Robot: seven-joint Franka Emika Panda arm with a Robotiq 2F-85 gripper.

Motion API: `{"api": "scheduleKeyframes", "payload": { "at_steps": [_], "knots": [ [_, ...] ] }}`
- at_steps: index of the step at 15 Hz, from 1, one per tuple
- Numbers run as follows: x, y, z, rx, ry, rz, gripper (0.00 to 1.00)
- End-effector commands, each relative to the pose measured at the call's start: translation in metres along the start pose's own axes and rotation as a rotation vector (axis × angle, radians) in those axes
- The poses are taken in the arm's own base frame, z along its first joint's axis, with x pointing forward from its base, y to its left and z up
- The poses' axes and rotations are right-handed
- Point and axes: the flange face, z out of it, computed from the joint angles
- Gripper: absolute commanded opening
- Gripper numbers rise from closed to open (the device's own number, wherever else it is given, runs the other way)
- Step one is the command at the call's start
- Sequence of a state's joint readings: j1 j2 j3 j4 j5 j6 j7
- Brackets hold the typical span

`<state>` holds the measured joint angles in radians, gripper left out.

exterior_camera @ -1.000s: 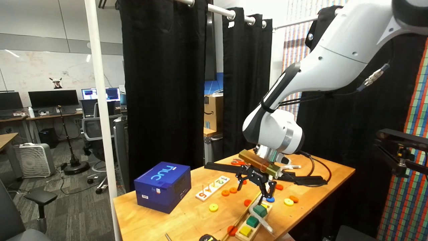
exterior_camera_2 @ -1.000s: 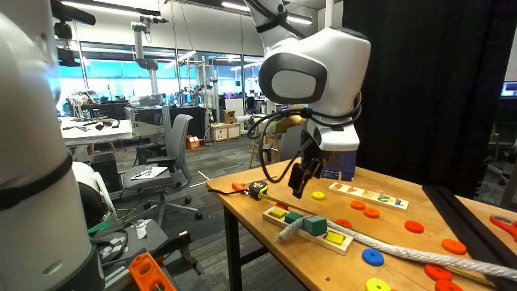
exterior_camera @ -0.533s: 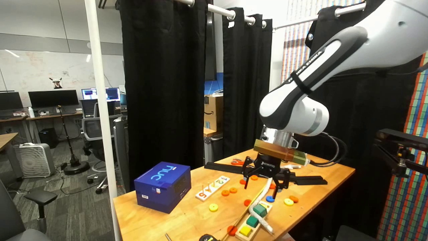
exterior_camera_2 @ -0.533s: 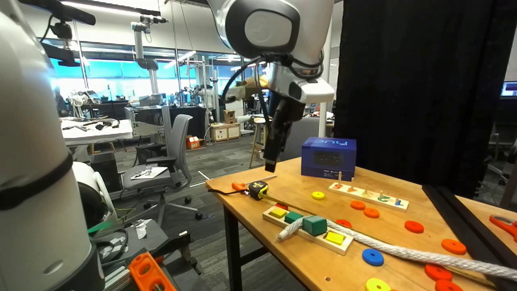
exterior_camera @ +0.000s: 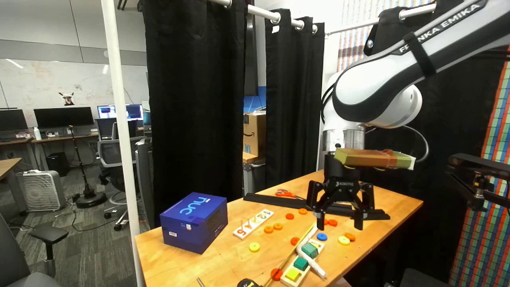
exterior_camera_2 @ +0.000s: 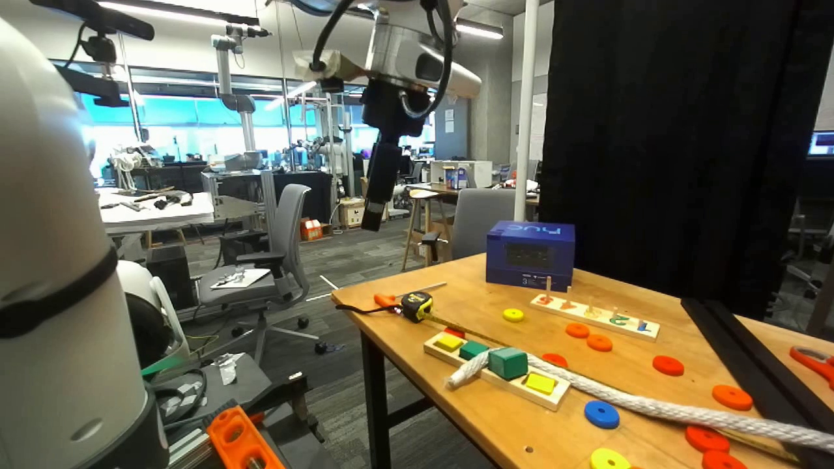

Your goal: Put the square on the wooden object.

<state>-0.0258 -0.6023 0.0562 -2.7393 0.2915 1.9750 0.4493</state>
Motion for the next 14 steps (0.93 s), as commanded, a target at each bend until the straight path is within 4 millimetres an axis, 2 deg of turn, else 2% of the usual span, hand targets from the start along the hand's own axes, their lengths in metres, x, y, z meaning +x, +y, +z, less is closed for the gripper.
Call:
{"api": "scheduleKeyframes", "payload": {
  "at_steps": [1,8,12,14],
  "knots": [
    [-0.027,0.002,-0.021,-0.079,-0.001,-0.179,1.00],
    [-0.057,0.011,-0.035,-0.241,0.006,-0.497,1.00],
    [-0.066,0.014,-0.040,-0.325,0.131,-0.621,1.00],
    [-0.064,0.003,-0.061,-0.267,0.227,-0.592,1.00]
  ]
}}
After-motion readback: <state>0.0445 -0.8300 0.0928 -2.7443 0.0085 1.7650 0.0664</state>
